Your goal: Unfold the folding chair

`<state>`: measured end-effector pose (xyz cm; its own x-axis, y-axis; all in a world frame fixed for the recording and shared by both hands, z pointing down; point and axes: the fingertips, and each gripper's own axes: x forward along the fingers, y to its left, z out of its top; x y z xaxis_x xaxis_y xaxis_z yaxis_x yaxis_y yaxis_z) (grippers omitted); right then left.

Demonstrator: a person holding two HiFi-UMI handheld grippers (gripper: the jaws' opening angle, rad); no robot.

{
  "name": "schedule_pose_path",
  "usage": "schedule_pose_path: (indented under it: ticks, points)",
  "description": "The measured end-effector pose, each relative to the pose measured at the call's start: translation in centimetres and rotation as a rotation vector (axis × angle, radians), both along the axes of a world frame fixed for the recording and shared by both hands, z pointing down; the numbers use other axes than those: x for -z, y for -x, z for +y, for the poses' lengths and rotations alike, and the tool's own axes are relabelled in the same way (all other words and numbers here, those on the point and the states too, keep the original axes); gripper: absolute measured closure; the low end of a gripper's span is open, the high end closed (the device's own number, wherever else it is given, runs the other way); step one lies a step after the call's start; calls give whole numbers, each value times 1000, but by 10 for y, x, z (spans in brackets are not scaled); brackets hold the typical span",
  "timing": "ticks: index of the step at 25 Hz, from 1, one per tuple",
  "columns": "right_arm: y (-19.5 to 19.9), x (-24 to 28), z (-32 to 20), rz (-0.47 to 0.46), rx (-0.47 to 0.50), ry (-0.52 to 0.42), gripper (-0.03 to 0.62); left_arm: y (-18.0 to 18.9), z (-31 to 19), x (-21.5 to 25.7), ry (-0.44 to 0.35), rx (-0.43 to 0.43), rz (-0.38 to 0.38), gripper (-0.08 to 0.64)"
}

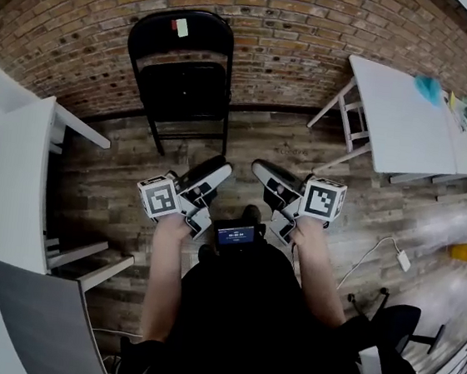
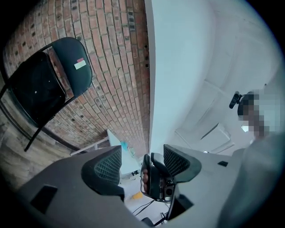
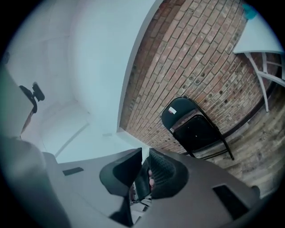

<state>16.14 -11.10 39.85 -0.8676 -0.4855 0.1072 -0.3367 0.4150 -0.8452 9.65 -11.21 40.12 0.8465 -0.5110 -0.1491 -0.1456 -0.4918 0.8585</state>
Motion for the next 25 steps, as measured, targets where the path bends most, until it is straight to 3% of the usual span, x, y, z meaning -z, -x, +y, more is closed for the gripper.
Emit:
schedule_pose_path:
  ticks: [10,18,25]
  points:
    - [-43,2,-103,-16,59,36,557,-55,-88,7,23,57,-74,239]
    - [-73,-4,-140,-55,85,51,557,-77,-119,0,56,96,-113,239]
    - [-73,-6,-162,-70,91,52,557,-75,-145,-9,93,100,-97,241]
